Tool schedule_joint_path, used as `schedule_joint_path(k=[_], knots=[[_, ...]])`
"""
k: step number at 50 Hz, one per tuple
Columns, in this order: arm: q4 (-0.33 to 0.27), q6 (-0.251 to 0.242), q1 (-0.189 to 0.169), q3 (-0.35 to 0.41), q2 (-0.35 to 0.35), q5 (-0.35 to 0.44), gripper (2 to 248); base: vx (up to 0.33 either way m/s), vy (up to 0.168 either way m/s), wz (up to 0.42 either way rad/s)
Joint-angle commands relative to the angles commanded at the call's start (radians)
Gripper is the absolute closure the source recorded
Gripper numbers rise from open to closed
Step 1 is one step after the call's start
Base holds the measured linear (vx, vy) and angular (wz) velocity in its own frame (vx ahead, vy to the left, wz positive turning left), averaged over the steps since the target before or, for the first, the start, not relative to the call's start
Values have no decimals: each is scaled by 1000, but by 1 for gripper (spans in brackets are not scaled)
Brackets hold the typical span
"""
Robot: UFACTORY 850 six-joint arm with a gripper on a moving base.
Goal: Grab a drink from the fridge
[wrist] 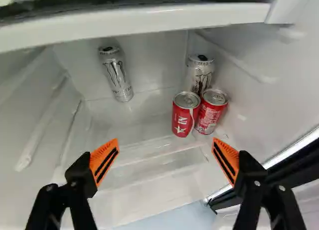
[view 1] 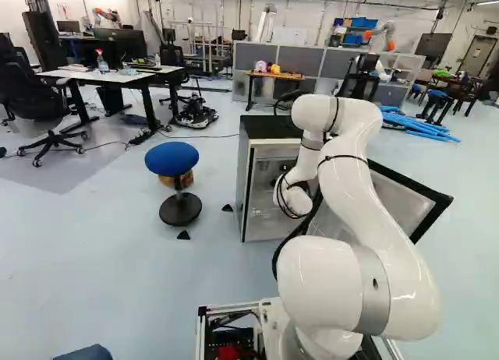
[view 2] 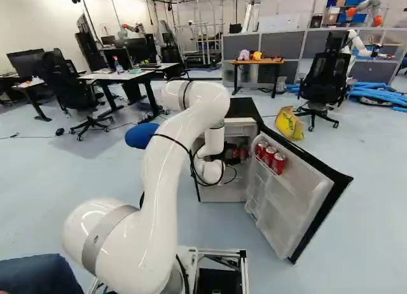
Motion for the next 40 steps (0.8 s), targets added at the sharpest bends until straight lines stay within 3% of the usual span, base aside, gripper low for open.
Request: schedule_joint_path(k=[40], knots=[[0, 0, 10, -115, -61, -67, 3, 0, 0, 0]])
